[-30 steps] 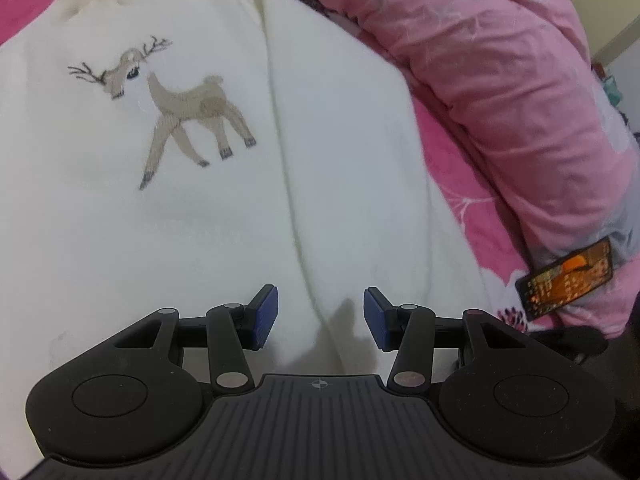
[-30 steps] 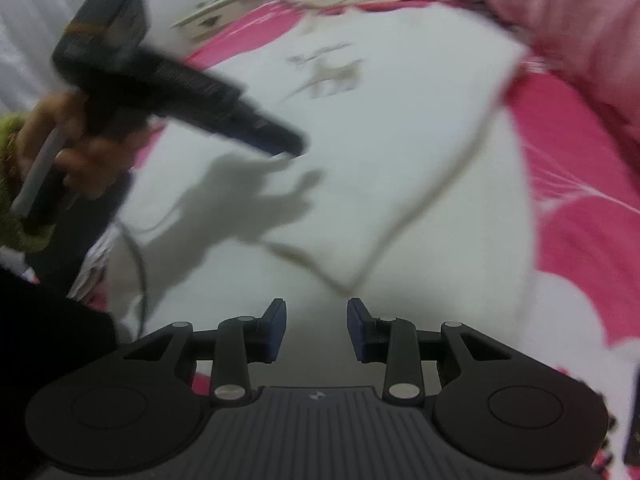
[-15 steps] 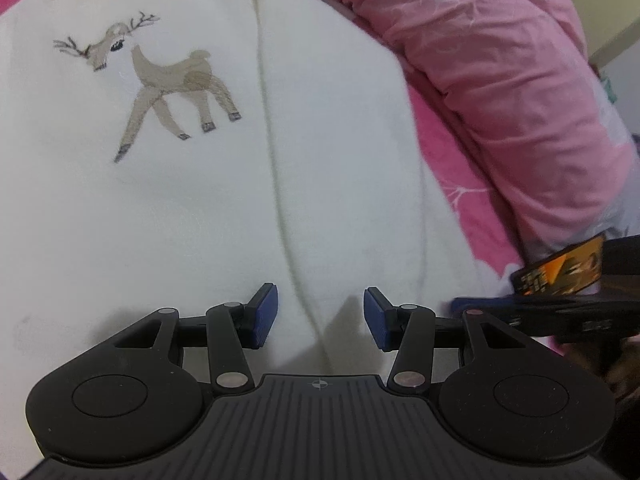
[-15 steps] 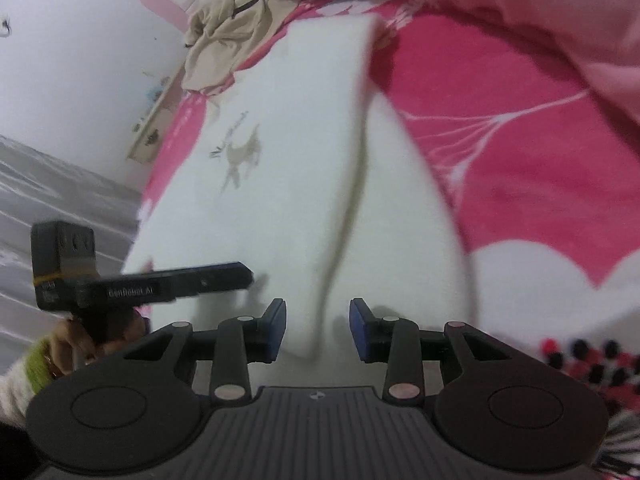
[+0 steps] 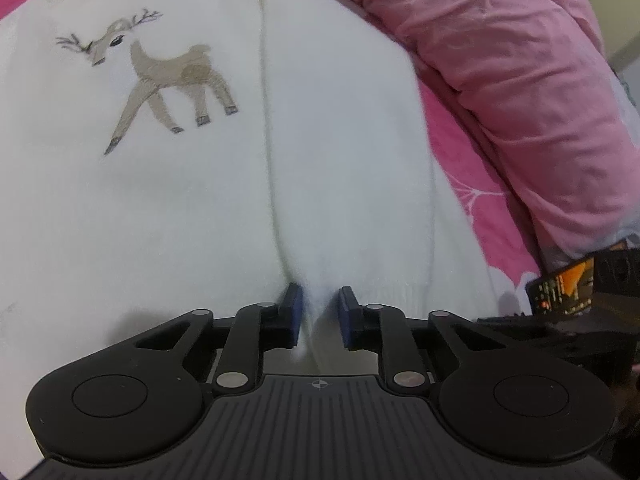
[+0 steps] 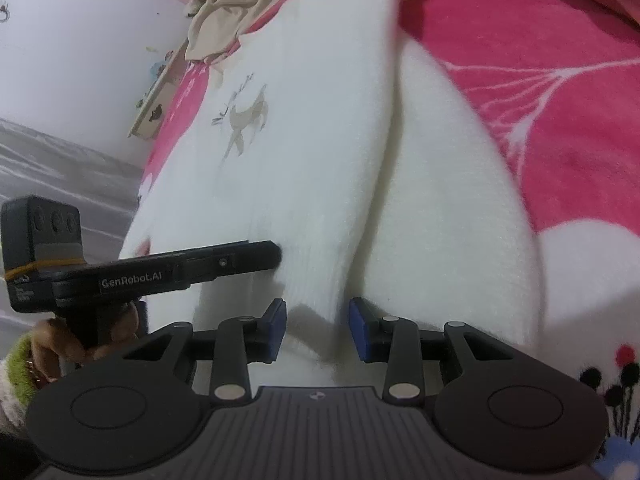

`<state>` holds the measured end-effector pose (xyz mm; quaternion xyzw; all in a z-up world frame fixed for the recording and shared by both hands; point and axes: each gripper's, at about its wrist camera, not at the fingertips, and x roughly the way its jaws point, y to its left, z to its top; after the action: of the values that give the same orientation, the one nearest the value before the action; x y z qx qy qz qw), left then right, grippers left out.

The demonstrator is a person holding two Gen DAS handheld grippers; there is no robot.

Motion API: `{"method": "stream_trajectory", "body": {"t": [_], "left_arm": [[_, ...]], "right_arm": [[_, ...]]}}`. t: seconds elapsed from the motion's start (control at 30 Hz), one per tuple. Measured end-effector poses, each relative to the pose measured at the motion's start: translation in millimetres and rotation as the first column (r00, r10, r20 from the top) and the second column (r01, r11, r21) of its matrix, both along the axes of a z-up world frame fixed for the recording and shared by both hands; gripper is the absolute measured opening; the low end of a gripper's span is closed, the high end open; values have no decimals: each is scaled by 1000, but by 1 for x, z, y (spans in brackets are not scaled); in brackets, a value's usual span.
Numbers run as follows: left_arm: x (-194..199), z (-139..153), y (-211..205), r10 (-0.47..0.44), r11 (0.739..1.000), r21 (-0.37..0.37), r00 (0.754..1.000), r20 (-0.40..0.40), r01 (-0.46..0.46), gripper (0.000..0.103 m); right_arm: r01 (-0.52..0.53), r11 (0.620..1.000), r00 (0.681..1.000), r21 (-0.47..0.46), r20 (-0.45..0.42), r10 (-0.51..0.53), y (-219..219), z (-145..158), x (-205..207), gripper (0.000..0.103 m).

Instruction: Fold clothes

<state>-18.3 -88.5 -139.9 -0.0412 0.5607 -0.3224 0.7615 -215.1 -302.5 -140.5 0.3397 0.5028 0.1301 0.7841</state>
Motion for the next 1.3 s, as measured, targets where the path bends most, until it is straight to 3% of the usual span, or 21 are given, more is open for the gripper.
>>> {"method": "stream_trajectory", "body": {"t": [0.03,0.1,0.17,0.37,0.67,1.1,1.3], "left_arm": [[0,0,0,8,1000,-1,1000,-2,-8,10],[-1,0,-1,24,1000,-2,1000,-7,-24,6],[-1,0,-1,40,999,-2,999,-12,-40,4],[-14,3,-8,16,999,-49,999,-46,-18,4],[-34,0,-25,-54,996,-72,995,-86,48,3],[-58,0,-47,-153,987,-53,987,-42,150,3],[-64,-15,-52,-174,985,-9,984,-26,174,3]], "right_arm": [[-4,1000,1000,-6,3,4,2,0,-1,30],[-9,1000,1000,-24,11,9,3,0,-2,12],[-8,999,1000,-31,30,9,1,3,-5,9],[-44,990,991,-131,123,60,-10,37,-23,8],[-100,953,988,-285,83,128,-15,48,-41,8],[-208,838,955,-504,79,285,-6,67,-55,8],[-271,776,939,-570,20,342,-1,40,-53,8]]}}
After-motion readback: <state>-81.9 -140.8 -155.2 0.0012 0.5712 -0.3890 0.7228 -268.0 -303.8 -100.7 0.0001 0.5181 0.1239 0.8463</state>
